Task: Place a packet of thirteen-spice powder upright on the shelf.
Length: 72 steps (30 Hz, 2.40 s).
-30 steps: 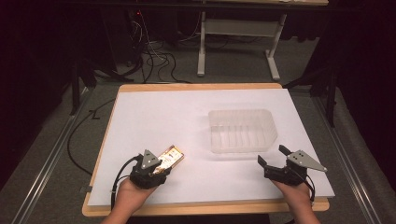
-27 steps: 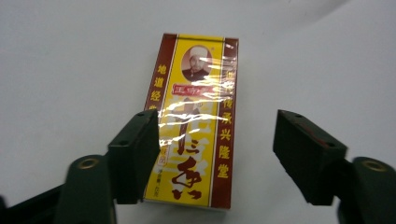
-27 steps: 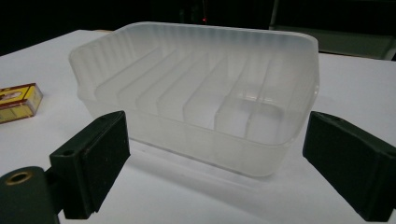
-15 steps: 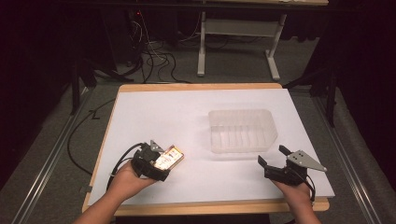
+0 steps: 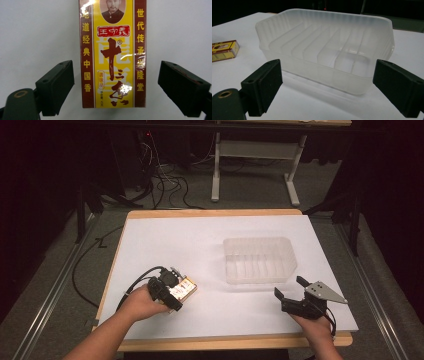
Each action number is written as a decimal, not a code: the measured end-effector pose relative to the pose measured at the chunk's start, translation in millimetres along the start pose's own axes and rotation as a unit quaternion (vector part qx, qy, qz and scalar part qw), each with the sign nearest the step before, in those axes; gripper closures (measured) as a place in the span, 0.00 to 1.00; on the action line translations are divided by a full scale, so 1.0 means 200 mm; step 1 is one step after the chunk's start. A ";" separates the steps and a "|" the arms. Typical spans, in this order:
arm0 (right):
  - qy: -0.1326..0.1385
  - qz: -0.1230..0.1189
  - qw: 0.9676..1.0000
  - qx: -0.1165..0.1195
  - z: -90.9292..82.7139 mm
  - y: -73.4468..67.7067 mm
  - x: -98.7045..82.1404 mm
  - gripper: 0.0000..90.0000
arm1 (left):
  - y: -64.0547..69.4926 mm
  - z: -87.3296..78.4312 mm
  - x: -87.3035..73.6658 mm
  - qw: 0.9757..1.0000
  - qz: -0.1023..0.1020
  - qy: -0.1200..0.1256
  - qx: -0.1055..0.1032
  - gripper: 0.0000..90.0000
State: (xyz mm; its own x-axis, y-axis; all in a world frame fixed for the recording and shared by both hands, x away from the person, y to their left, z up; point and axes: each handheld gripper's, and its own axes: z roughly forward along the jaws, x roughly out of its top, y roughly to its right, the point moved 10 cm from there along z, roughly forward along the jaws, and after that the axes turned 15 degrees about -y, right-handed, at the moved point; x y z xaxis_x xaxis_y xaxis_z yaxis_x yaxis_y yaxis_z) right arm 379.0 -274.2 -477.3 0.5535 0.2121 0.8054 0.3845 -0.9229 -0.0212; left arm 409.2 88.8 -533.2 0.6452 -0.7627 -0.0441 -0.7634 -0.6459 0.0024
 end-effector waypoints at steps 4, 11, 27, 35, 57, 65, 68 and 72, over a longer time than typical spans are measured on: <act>0.002 -0.003 1.000 0.001 0.00 -0.01 0.00 0.10 | -0.01 0.04 0.00 0.999 0.005 -0.032 0.001 0.17; 0.001 -0.003 1.000 0.002 0.00 -0.01 0.00 0.11 | 0.00 0.08 0.01 0.998 0.016 -0.060 -0.015 0.18; 0.001 0.000 1.000 0.002 0.00 -0.01 0.00 0.12 | -0.01 0.03 0.03 0.999 0.020 -0.027 0.009 0.36; 0.000 -0.001 1.000 0.002 0.00 -0.01 -0.01 0.12 | 0.03 -0.04 0.04 0.999 0.020 0.027 0.001 0.36; 0.001 -0.006 1.000 0.008 0.00 -0.02 -0.01 0.15 | 0.15 -0.12 0.11 0.976 -0.010 0.216 -0.040 0.36; 0.001 -0.010 1.000 0.008 0.00 -0.03 -0.01 0.16 | 0.18 -0.20 0.16 0.956 -0.020 0.291 -0.031 0.36; 0.001 -0.009 1.000 0.010 0.00 -0.03 -0.01 0.16 | 0.20 -0.22 0.17 0.948 -0.028 0.317 -0.027 0.36; 0.003 -0.010 1.000 0.018 0.00 -0.04 -0.02 0.17 | 0.22 -0.24 0.16 0.935 -0.047 0.352 -0.029 0.36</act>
State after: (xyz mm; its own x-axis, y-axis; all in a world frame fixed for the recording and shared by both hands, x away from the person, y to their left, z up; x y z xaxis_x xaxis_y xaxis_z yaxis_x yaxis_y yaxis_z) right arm 374.0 -268.0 -479.5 0.5403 0.2291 0.8097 0.4218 -0.9063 -0.0251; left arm 397.8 33.8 -487.5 0.5847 -0.5224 0.6207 -0.7131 -0.6958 0.0861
